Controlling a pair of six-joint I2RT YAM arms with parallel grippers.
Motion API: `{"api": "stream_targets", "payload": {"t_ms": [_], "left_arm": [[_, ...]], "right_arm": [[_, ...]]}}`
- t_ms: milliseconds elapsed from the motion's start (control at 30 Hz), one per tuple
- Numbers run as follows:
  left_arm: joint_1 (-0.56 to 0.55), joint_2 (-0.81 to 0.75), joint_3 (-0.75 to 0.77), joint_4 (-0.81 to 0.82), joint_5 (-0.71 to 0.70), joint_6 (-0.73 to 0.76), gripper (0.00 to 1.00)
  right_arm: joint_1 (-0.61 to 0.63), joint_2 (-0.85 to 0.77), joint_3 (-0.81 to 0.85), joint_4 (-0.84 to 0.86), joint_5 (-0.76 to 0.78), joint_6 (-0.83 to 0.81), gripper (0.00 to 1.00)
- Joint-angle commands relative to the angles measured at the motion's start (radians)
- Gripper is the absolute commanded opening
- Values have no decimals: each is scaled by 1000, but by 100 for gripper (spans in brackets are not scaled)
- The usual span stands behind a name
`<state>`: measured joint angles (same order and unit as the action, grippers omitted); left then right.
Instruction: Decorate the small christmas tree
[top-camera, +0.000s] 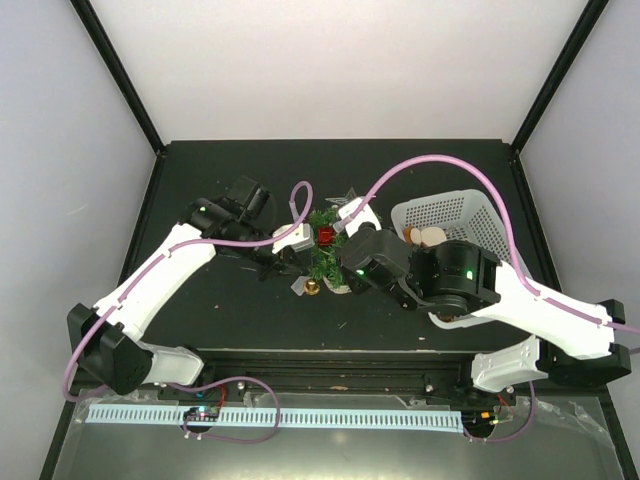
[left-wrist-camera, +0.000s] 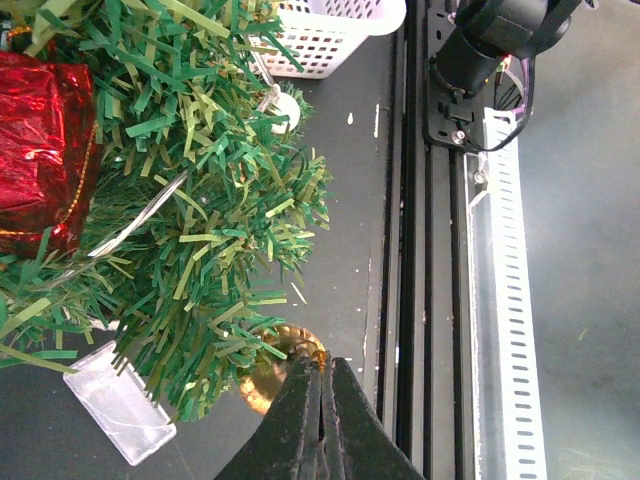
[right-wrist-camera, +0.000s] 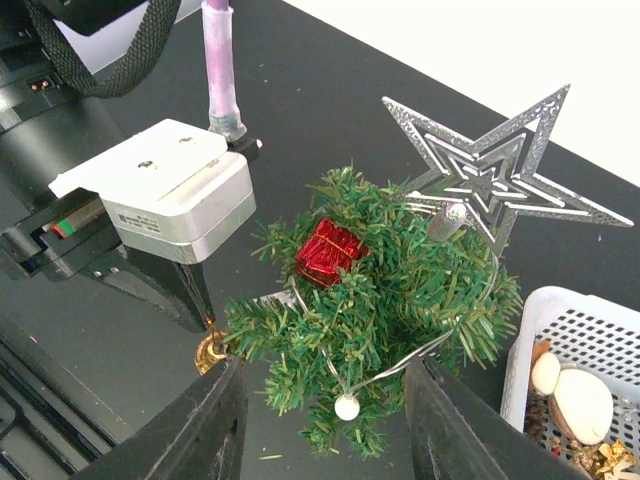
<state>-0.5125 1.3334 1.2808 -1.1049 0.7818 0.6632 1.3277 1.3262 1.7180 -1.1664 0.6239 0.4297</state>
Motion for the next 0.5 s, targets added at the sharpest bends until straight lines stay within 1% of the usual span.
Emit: {"api": "stream_targets", "payload": {"t_ms": [0,467], "left_arm": [[-7,-23,14,-20,11,21,2],[-9,3,-30,55,-21,3,2]], "right_arm": [[-7,-21,-18,16,-16,19,46],[-6,-48,-59,2,-30,54,46]]}}
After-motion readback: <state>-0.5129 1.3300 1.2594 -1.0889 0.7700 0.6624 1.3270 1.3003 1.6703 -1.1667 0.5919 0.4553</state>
